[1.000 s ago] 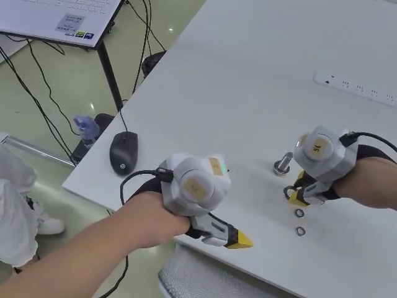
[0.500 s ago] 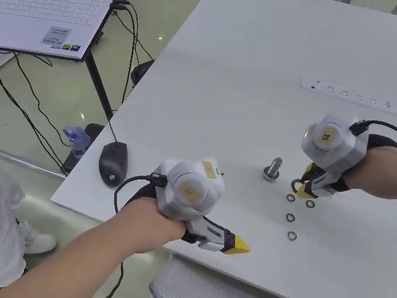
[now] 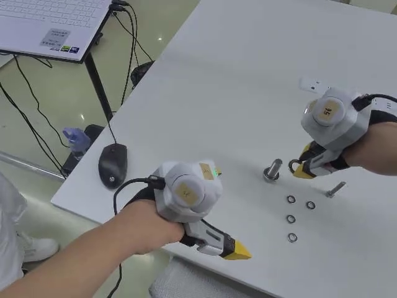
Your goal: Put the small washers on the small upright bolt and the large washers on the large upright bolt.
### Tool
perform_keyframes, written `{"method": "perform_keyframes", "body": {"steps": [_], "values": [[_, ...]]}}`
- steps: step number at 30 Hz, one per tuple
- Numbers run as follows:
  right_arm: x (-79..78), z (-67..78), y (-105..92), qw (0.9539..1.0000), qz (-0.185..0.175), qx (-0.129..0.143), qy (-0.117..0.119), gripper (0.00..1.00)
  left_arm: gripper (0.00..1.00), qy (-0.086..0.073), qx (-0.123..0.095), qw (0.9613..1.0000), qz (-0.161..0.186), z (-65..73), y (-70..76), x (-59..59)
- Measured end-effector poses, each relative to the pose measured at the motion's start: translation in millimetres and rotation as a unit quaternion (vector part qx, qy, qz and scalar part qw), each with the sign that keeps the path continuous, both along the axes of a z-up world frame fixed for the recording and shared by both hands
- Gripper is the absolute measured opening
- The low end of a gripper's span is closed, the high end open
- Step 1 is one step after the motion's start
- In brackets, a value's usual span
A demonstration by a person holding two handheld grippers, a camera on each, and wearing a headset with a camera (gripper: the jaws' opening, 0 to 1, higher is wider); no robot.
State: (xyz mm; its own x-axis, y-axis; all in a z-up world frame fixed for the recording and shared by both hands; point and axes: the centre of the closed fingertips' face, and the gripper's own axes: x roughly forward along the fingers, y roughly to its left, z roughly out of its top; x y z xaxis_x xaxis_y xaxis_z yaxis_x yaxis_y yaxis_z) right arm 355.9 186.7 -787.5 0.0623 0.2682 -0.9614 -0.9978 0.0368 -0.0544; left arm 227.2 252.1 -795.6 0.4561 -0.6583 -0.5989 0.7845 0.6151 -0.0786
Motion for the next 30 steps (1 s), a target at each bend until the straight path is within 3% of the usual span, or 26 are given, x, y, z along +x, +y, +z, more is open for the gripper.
{"method": "perform_keyframes", "body": {"steps": [10,15,30], "values": [[3.0,-3.0,16.9,1.0,0.005,0.007,0.003,0.22,0.99,-0.006,-0.006,0.9999,0.01,-0.3,0.8,2.6],[1.3,-8.9,22.6,0.9999,0.01,0.001,0.007,0.22,0.99,-0.018,-0.01,0.9997,0.012,2.4,2.1,5.7],[3.0,-24.1,27.4,0.9995,0.02,-0.024,0.01,0.22,0.97,-0.016,-0.009,0.9998,0.013,3.7,3.6,4.6]]}}
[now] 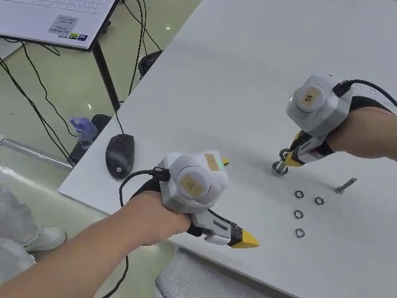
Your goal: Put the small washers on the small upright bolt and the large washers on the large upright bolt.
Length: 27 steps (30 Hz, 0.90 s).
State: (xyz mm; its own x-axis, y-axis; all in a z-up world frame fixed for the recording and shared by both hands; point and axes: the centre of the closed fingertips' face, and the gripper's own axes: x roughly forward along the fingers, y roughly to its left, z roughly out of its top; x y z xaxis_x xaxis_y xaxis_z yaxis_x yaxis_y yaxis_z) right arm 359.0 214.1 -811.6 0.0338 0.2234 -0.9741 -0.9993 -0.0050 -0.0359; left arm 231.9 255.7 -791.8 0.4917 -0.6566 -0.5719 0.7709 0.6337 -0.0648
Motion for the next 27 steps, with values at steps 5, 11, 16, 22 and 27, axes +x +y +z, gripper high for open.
{"method": "perform_keyframes", "body": {"steps": [5,11,16,22,27], "values": [[-0.5,-4.6,-0.8,1.0,0.001,-0.007,0.002,0.22,0.97,-0.003,-0.004,1.0,0.002,2.2,-0.6,1.3],[0.0,-12.1,-0.8,0.9999,0.002,-0.014,0.004,0.22,0.96,-0.003,-0.003,1.0,0.001,2.8,-1.4,1.1],[4.1,-22.6,0.1,0.9998,0.006,-0.02,0.005,0.22,0.96,-0.002,-0.002,1.0,0.002,1.9,-0.7,0.5],[5.9,-33.3,-1.0,0.9996,0.003,-0.028,0.008,0.22,0.95,-0.001,-0.001,1.0,0.002,1.7,-0.3,-1.3],[7.3,-39.3,-2.5,0.9995,0.0,-0.029,0.01,0.22,0.94,0.001,0.001,1.0,0.0,0.5,-0.7,-2.9]]}}
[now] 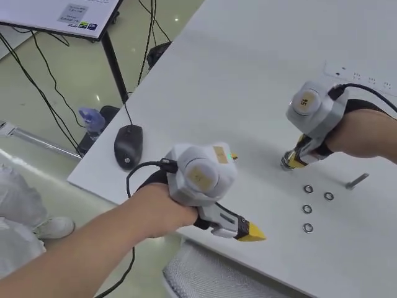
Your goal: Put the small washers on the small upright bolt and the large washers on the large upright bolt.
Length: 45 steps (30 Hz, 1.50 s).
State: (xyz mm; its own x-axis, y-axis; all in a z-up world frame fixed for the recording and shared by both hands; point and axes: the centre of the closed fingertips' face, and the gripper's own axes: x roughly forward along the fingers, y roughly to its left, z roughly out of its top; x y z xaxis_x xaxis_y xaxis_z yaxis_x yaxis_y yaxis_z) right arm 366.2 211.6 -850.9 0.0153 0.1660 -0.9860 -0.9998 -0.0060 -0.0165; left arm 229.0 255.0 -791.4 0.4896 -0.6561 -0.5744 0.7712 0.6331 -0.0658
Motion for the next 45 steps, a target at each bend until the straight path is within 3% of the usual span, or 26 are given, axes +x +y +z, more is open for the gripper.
{"method": "perform_keyframes", "body": {"steps": [13,32,38,45], "values": [[-9.9,-3.9,1.0,1.0,-0.001,-0.002,0.002,0.22,0.93,0.003,0.003,1.0,-0.002,-1.3,1.2,-2.2],[-11.5,-5.5,-1.2,0.9999,-0.008,-0.006,0.003,0.24,0.91,0.004,0.003,1.0,-0.005,-0.1,0.2,-2.3],[-10.1,-6.5,-0.8,1.0,0.004,-0.003,0.001,0.24,0.92,0.002,0.0,1.0,-0.004,0.5,-0.9,-2.1],[-1.6,-0.8,0.9,0.9998,0.007,0.014,-0.008,0.34,0.94,0.002,-0.005,1.0,-0.002,1.0,-2.5,-1.4]]}}
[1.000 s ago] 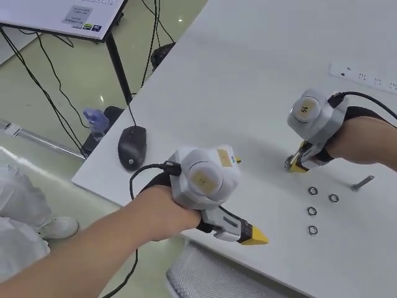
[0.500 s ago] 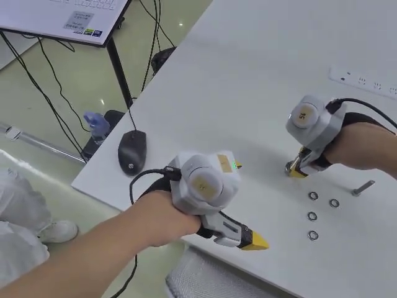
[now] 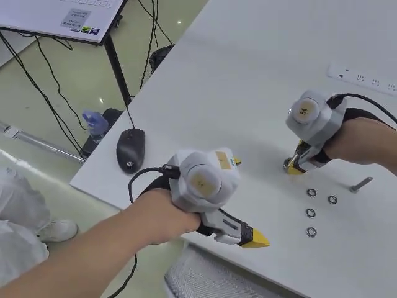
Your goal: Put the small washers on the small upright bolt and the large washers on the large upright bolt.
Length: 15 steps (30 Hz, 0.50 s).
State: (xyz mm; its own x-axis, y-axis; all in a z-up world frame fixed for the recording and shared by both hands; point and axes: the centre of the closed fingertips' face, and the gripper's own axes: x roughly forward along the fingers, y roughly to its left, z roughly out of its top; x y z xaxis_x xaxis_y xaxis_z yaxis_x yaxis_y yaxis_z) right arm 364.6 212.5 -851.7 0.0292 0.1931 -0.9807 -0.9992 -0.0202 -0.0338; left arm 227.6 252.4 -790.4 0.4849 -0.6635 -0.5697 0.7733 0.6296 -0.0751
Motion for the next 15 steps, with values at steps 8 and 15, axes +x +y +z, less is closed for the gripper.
{"method": "perform_keyframes", "body": {"steps": [8,15], "values": [[4.8,15.5,-3.3,0.9997,-0.003,0.025,-0.004,0.35,0.93,-0.001,-0.006,1.0,0.001,0.3,-1.4,2.4],[5.9,19.7,-8.8,0.9986,0.015,0.05,-0.015,0.36,0.93,-0.004,-0.005,1.0,0.006,0.2,2.1,4.7]]}}
